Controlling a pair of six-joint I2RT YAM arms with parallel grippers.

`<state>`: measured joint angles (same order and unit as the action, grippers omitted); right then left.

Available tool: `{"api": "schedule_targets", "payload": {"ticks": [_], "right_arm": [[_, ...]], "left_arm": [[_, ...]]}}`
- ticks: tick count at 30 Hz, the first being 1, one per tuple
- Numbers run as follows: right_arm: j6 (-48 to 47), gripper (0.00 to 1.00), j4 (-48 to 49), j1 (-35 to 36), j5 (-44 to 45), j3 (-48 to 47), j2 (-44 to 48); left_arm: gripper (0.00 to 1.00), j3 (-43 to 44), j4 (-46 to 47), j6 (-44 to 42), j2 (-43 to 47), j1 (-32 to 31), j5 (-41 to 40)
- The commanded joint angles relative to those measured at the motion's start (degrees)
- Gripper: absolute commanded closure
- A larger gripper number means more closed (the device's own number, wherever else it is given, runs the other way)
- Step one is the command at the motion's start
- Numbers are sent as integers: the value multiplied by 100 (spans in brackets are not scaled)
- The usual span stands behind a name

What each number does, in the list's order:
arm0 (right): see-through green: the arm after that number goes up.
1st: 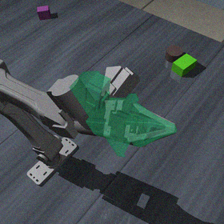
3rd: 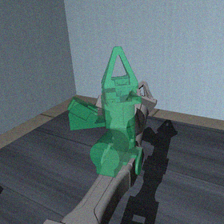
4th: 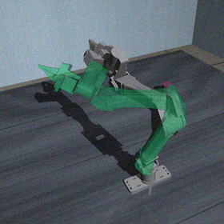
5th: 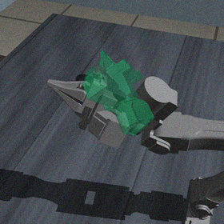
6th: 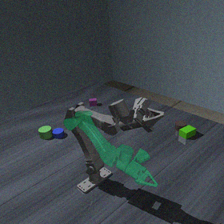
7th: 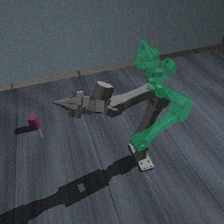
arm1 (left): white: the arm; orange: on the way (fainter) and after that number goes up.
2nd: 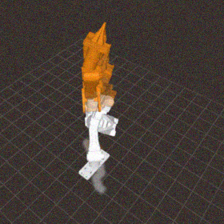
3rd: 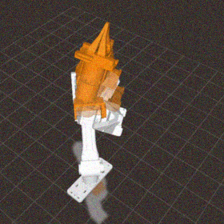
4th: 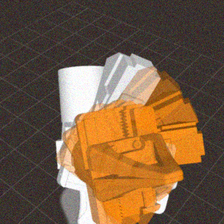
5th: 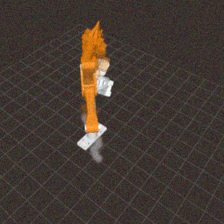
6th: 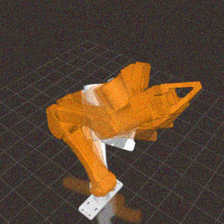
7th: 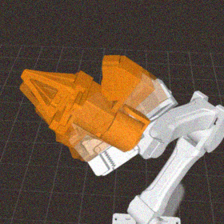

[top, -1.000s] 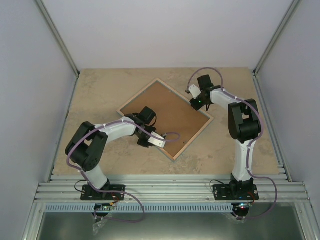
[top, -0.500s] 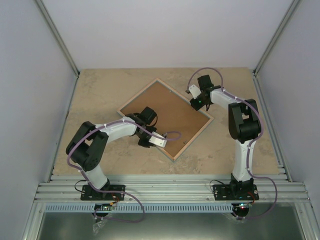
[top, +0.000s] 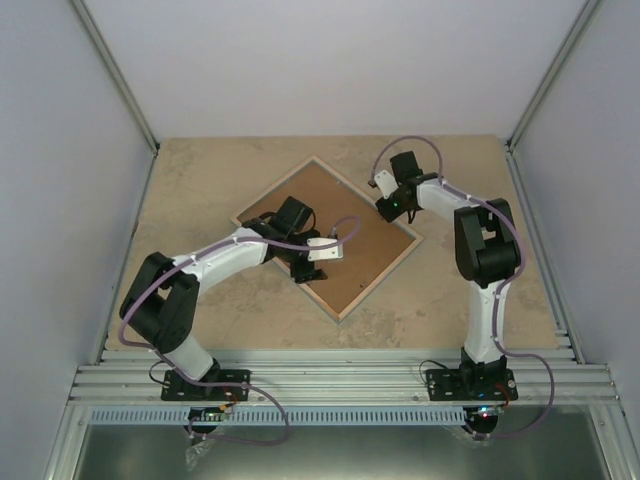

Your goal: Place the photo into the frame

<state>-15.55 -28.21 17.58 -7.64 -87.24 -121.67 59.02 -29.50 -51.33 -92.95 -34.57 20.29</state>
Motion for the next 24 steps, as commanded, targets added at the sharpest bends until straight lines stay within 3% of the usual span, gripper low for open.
{"api": "schedule_targets", "payload": {"ticks": [1,14,24], "right_arm": [[837,100,-160,156,41,243,0],[2695,100,79,883,765,742,508],[3072,100,105,1102,1083,902,436]], "left_arm": [[24,36,556,1399,-7,-421,303],[24,-1445,1154,1767,745,-620,-279],[28,-2324,1239,1435,1087,-639,-478]]}}
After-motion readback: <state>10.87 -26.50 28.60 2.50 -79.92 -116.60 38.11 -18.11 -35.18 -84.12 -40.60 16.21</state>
